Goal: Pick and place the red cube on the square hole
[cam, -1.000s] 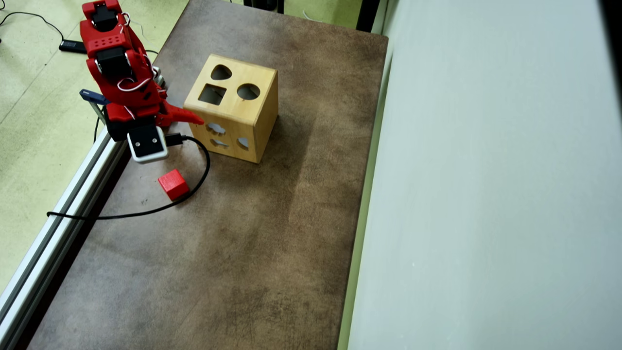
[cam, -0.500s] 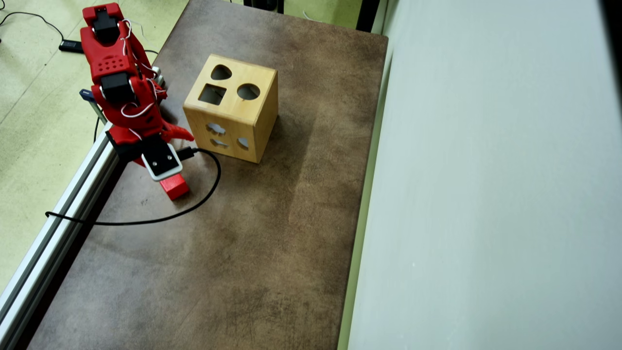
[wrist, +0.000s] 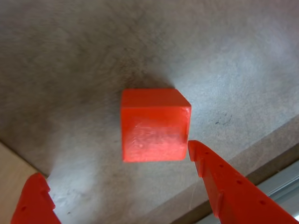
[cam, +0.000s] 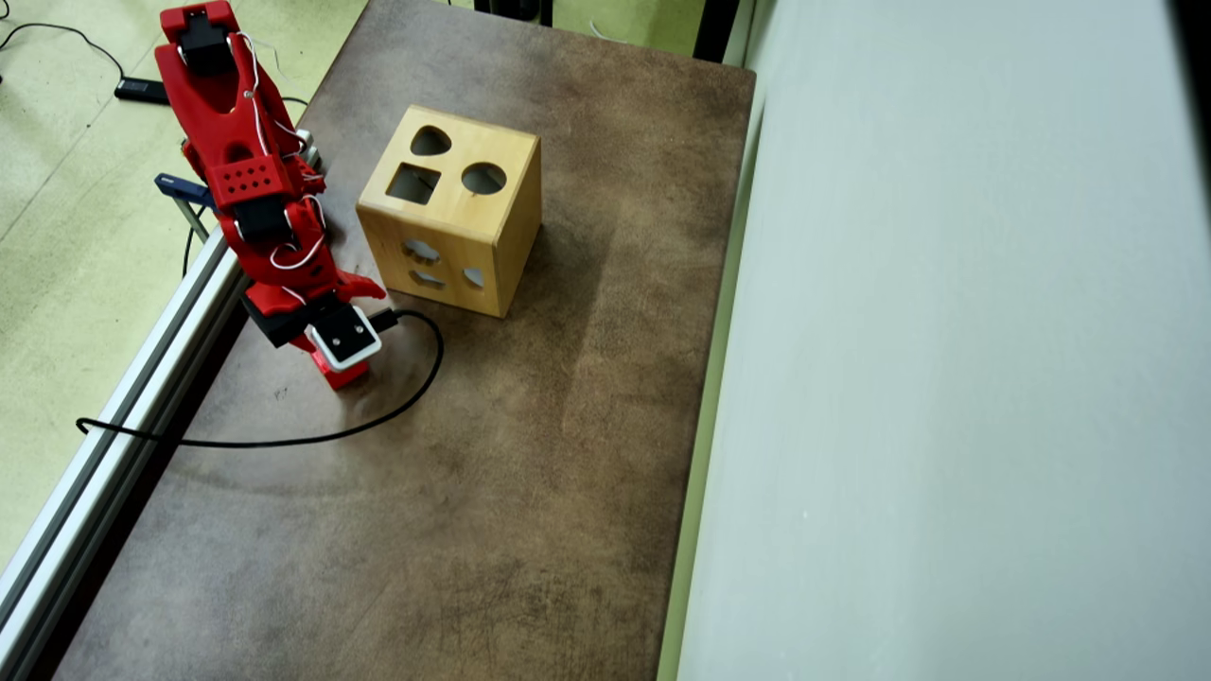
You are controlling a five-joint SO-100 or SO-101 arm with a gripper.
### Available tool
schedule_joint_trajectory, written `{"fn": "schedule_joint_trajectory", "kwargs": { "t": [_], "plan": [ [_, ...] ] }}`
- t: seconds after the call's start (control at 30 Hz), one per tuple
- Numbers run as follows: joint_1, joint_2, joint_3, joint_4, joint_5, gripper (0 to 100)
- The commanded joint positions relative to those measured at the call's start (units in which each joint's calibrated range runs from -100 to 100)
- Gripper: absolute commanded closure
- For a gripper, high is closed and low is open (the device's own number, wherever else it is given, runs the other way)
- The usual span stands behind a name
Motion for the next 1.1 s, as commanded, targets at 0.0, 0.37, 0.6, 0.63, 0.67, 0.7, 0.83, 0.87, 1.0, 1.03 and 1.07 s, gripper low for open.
{"fn": "schedule_joint_trajectory", "kwargs": {
  "t": [0.0, 0.37, 0.6, 0.63, 0.67, 0.7, 0.83, 0.87, 1.0, 1.03, 1.07],
  "plan": [
    [0.4, -2.5, 2.1, -6.5, 0.3, 56],
    [0.8, 0.6, 2.5, -9.0, -0.1, 56],
    [4.7, 1.1, 2.0, -9.0, -0.1, 56],
    [4.7, 1.6, 1.9, -9.0, -0.1, 56],
    [4.7, 2.0, 1.8, -9.1, -0.1, 56],
    [4.7, 2.4, 1.8, -9.6, -0.1, 56],
    [4.7, 2.8, 2.7, -14.3, -0.2, 56],
    [4.7, 2.8, 2.8, -15.0, -0.2, 56],
    [4.7, 2.8, 2.8, -15.6, -0.2, 57],
    [4.7, 2.8, 2.8, -15.4, -0.2, 57],
    [4.7, 2.8, 2.8, -15.2, -0.2, 57]
  ]
}}
